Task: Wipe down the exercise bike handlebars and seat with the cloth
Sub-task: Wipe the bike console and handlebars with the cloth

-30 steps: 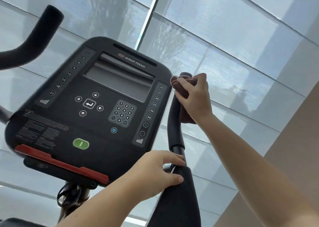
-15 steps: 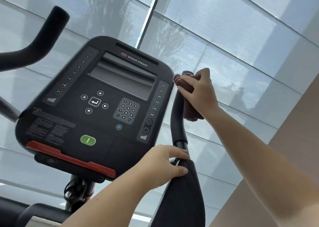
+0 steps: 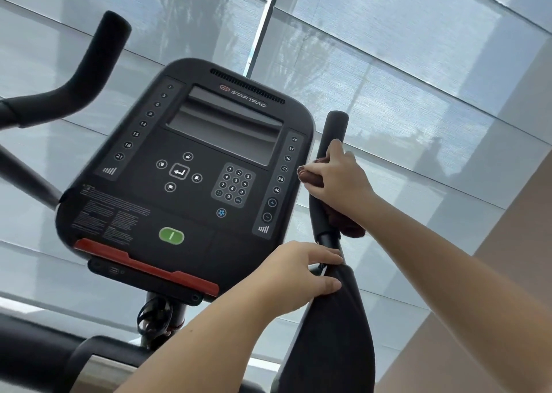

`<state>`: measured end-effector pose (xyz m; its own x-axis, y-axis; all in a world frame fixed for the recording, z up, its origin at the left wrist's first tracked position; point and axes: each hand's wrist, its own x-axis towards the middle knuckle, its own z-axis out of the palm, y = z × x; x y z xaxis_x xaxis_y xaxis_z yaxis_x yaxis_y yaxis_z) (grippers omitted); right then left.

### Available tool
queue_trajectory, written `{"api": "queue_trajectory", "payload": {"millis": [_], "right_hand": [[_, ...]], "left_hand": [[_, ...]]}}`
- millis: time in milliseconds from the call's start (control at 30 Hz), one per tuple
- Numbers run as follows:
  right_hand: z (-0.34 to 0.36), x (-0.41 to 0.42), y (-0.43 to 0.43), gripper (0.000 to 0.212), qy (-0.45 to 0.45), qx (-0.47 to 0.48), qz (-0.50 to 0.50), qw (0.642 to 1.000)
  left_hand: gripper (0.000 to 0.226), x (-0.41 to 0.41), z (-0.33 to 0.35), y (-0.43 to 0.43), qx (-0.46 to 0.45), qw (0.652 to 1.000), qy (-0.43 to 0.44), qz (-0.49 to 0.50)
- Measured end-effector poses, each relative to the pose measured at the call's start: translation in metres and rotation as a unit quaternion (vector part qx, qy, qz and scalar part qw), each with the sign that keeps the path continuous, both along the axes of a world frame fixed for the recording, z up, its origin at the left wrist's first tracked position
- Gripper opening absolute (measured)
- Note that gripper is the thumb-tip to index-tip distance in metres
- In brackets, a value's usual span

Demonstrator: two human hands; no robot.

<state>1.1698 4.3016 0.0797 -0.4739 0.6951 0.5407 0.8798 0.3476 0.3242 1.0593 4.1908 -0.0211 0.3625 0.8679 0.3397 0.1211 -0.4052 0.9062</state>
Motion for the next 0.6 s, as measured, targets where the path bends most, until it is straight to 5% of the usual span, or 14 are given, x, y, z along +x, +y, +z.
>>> {"api": "queue_trajectory", "payload": {"millis": [300, 500, 600], "right_hand": [[-0.008, 0.038, -0.025, 0.026, 0.143, -0.22, 0.09, 0.961], [-0.034, 0.07, -0.042, 0.031, 0.278, -0.25, 0.196, 0.907], [-0.035, 0.071, -0.027, 0.03, 0.378, -0.153, 0.213, 0.888]], "left_hand": [[0.036, -0.003, 0.001, -0.001, -0.022, 1.0, -0.011, -0.01], [0.033, -0.003, 0.005, -0.003, -0.027, 1.0, -0.005, -0.002], [0.033, -0.003, 0.004, -0.003, -0.023, 1.0, 0.002, 0.005]]}}
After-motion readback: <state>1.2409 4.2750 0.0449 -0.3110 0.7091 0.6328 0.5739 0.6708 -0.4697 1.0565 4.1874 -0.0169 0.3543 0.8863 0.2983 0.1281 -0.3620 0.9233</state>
